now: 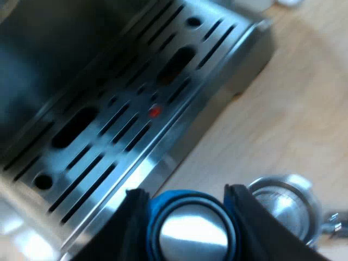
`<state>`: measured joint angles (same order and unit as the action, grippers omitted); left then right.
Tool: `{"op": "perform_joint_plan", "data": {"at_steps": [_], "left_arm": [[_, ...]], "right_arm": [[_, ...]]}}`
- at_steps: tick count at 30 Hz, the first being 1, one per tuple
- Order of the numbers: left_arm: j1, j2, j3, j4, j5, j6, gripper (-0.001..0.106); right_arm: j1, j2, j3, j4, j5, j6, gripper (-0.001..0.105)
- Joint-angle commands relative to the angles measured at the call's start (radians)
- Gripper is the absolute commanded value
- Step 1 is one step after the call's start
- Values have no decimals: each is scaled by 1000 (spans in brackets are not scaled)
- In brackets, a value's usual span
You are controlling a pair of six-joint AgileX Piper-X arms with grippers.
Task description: Grind coffee beans and then tamp
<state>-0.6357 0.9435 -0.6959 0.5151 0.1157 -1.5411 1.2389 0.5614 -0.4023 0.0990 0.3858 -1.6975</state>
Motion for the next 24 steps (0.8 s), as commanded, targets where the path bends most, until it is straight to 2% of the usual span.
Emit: {"op": "perform_joint_plan", "data": {"at_steps": [1, 10, 19, 24], "left_arm": [[28, -12, -8, 8, -7, -7, 7], [89, -12, 16, 16, -7, -3, 7], [89, -12, 146, -50, -22, 20, 7], [89, -13, 236, -156, -22, 20, 7]], "right_arm": [[0, 15, -4, -27, -9, -19, 71], [0, 138, -4, -149, -9, -19, 71], [0, 202, -4, -216, -9, -19, 71], [0, 202, -4, -219, -9, -9, 71]]}}
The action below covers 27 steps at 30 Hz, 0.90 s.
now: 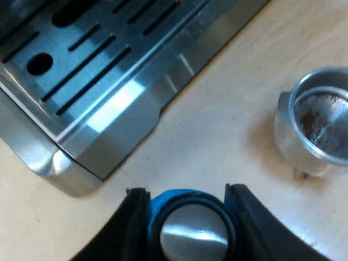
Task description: Grind coffee beans and then tamp
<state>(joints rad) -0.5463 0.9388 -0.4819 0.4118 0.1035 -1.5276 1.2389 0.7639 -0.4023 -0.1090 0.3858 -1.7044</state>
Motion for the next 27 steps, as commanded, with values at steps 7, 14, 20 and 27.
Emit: {"op": "perform_joint_plan", "data": {"at_steps": [7, 14, 20, 27], "left_arm": [[0, -10, 113, -154, -6, 7, 7], [0, -10, 180, -224, 5, 7, 7], [0, 53, 189, -232, 24, -17, 23], [0, 103, 189, -243, 67, -20, 53]], "right_arm": [[0, -1, -4, -11, -9, 3, 71], [0, -1, -4, -9, -9, 3, 71], [0, -1, -4, -9, -9, 3, 71], [0, -1, -4, -9, -9, 3, 71]]}}
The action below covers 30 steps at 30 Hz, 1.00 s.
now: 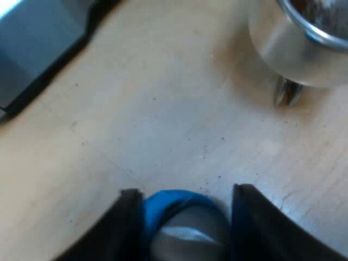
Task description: Grind coffee beans and then tamp
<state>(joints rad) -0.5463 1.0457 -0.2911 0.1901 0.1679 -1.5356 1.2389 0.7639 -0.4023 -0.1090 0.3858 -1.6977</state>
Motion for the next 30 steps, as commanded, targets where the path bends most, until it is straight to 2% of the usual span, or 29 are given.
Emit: {"op": "perform_joint_plan", "data": {"at_steps": [1, 3, 6, 11, 15, 22, 25, 30], "left_arm": [[0, -4, -2, -26, 1, -12, 56], [0, -4, -5, -38, 1, -12, 64], [0, -4, -23, -29, 1, -12, 70], [0, -10, -91, 51, 1, -37, 71], [0, -47, -170, 178, 1, -38, 71], [0, -155, -237, 258, 1, -38, 71], [0, -218, -250, 280, 1, -38, 71], [0, -326, -268, 335, 1, -38, 71]], "right_arm": [[0, -1, -4, -9, -9, -4, 71], [0, -1, -4, -9, -9, -4, 71], [0, -1, -4, -9, -9, -4, 71], [0, -1, -4, -9, -9, 2, 71], [0, -1, -4, -7, -9, 64, 71], [0, -1, -9, -3, -17, 64, 71], [0, -1, -44, 69, -62, 64, 71], [0, -1, -160, 320, -76, 64, 71]]}}
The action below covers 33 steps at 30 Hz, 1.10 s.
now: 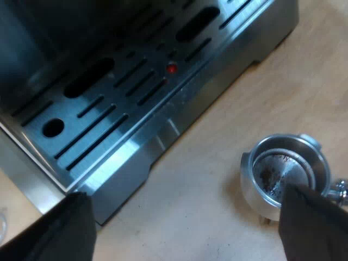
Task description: Grind coffee beans and then tamp
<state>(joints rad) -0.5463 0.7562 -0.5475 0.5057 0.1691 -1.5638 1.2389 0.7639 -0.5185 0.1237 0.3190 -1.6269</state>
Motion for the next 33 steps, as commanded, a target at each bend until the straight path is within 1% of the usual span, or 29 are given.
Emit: {"op": "perform_joint_plan", "data": {"at_steps": [1, 5, 7, 11, 13, 15, 16, 20, 22, 23, 25, 27, 28, 30, 31, 33], "left_arm": [[0, -49, -12, 20, 0, -10, 71], [0, -130, -16, 23, 0, -10, 71], [0, -157, -30, 38, 0, -10, 71], [0, -175, -88, 78, 0, -10, 71], [0, -175, -119, 80, 0, -15, 71], [0, -175, -157, 80, 0, -41, 71], [0, -175, -169, 80, 0, -41, 71], [6, -175, -221, 91, -12, -43, 71], [29, -175, -240, 104, -18, -58, 71], [55, -175, -250, 114, -20, -63, 71], [99, -175, -256, 125, -18, -63, 71], [171, -175, -256, 125, -13, -63, 71], [192, -175, -258, 128, -4, -63, 71], [277, -175, -261, 151, 57, -63, 71], [297, -175, -261, 159, 65, -63, 71], [349, -175, -261, 193, 72, -90, 71]], "right_arm": [[0, -1, -64, 114, -9, -2, 71], [0, -1, -164, 254, -9, 58, 71], [0, -1, -198, 293, -9, 62, 71], [-3, -1, -275, 377, -9, 66, 71], [-10, -1, -307, 413, -2, 93, 71], [-49, -1, -350, 486, -2, 113, 71], [-57, -1, -356, 499, -2, 113, 71], [-177, -1, -421, 625, -19, 113, 71], [-236, -1, -441, 663, -37, 113, 71], [-275, -1, -454, 683, -46, 100, 71], [-323, -1, -471, 699, -62, 68, 71], [-388, -1, -487, 716, -64, 19, 71], [-403, -1, -493, 724, -64, 4, 71], [-461, -7, -503, 735, -64, -27, 71], [-477, -8, -503, 733, -64, -30, 71], [-542, -24, -503, 734, -64, -50, 71]]}}
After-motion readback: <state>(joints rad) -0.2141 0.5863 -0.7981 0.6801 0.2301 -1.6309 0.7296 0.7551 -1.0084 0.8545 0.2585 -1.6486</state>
